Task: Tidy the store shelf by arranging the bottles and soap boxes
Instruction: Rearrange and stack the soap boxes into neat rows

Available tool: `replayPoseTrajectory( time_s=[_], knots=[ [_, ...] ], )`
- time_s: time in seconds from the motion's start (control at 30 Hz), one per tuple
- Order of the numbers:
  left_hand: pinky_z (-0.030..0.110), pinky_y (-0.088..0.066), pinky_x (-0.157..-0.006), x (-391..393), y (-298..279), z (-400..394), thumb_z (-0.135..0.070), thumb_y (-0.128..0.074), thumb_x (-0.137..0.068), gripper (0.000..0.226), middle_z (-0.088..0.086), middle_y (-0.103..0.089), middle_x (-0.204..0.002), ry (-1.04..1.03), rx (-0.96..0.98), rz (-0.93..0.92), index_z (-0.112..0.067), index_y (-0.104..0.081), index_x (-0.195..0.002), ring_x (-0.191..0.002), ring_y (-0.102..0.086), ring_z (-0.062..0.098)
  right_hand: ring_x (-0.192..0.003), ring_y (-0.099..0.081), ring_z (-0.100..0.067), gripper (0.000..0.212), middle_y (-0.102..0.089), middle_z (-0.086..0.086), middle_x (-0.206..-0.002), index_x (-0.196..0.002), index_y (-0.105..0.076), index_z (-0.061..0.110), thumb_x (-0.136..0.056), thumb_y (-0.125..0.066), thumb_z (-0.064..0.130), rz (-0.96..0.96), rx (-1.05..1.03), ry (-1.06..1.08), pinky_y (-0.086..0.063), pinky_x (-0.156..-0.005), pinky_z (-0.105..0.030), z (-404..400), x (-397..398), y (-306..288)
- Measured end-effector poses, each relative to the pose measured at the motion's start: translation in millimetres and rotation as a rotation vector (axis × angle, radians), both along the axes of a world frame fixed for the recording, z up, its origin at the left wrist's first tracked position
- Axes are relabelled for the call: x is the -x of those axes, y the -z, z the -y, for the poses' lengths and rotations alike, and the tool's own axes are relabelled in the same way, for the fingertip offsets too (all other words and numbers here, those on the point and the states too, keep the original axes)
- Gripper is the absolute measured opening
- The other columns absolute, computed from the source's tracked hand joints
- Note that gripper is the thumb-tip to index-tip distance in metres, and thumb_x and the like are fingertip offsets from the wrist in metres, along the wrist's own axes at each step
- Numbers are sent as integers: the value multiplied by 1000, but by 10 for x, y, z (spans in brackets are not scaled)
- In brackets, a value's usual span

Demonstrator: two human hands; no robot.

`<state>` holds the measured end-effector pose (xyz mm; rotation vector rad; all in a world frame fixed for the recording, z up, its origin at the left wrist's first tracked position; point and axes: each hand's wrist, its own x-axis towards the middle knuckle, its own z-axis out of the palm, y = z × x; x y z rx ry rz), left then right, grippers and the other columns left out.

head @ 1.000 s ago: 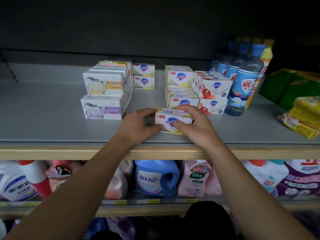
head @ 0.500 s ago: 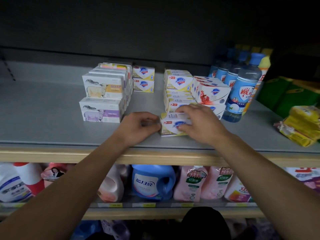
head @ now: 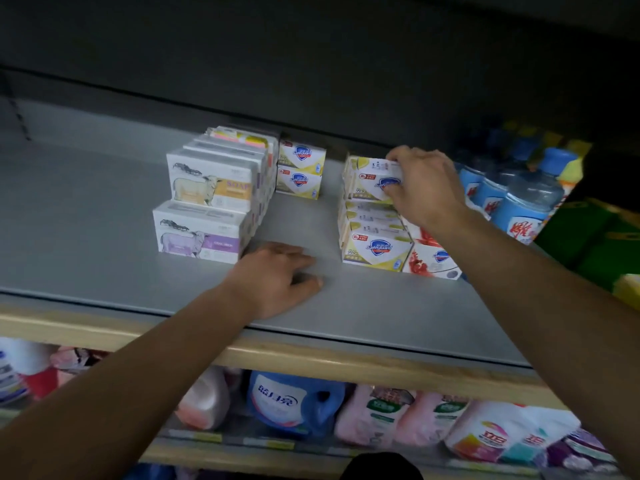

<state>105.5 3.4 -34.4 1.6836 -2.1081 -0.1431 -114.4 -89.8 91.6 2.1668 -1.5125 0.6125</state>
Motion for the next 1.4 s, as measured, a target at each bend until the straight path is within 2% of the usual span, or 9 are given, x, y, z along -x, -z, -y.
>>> replayPoseTrajectory(
  time_s=[0.17, 0.47, 0.53, 0.63, 0.7, 0.87, 1.13, 1.23, 1.4],
  knots=[
    [30, -34, -112, -7, 39, 41, -66, -46, -84, 60, -4, -51, -144, 7, 64, -10, -32, -58, -132, -136, -41, 11, -115, -48, -32, 49, -56, -8, -123, -131, -57, 22, -86, -67, 39, -228, -33, 150, -35, -101, -45, 328, -103, 85],
    [29, -32, -113, -7, 46, 51, -57, -57, -87, 52, -5, -52, -143, 20, 98, -17, -30, -60, -131, -136, -42, 11, -117, -52, -35, 49, -59, -12, -123, -133, -55, 18, -90, -61, 41, -302, -71, 188, -26, -112, -49, 282, -130, 87],
    [29, -32, -113, -1, 38, 46, -56, -58, -87, 51, -5, -52, -143, 23, 92, -18, -30, -60, -131, -136, -42, 12, -118, -51, -35, 52, -60, -12, -124, -134, -53, 17, -91, -57, 46, -238, -76, 161, -26, -112, -48, 160, -136, 91],
    [30, -33, -112, 2, 28, 38, -55, -58, -87, 52, -5, -53, -142, 21, 87, -8, -29, -60, -132, -135, -43, 13, -109, -54, -33, 42, -64, -12, -117, -127, -60, 14, -92, -54, 37, 57, 50, -35, -38, -98, -42, -141, -118, 310],
    [30, -34, -111, 7, 18, 27, -54, -58, -88, 52, -4, -54, -141, 30, 87, 6, -28, -59, -132, -134, -44, 13, -107, -54, -34, 38, -64, -12, -115, -123, -64, 12, -91, -55, 32, 178, 28, -130, -40, -93, -40, -324, -113, 553],
    [28, -39, -107, 19, -53, -44, -47, -61, -88, 46, -3, -59, -135, 38, 105, -28, -23, -63, -128, -128, -51, 14, -122, -44, -29, 52, -51, -3, -136, -139, -49, 15, -94, -48, 42, 38, -125, -27, -30, -108, -38, -363, -104, 1027],
    [24, -47, -89, 102, -557, 70, -38, -61, -81, 44, 2, -68, -117, 29, 275, -118, -16, -68, -118, -101, -65, 19, -119, -47, -27, 49, -55, -2, -128, -133, -54, 16, -92, -49, 41, 91, -58, -29, -30, -105, -40, -322, -106, 1129],
    [21, -45, -85, 210, -898, 369, -39, -62, -83, 40, 0, -69, -115, 9, 375, -112, -21, -68, -118, -100, -64, 15, -118, -48, -27, 48, -56, -2, -126, -132, -55, 16, -91, -50, 41, 123, -57, -34, -31, -103, -39, -324, -108, 1125],
    [26, -44, -88, 303, -1202, 1122, -35, -64, -87, 38, 2, -68, -118, -74, 340, 6, -21, -65, -122, -106, -63, 22, -120, -47, -26, 49, -55, -1, -127, -134, -54, 18, -91, -47, 42, 138, -92, -38, -31, -104, -39, -324, -111, 1112]
  ],
)
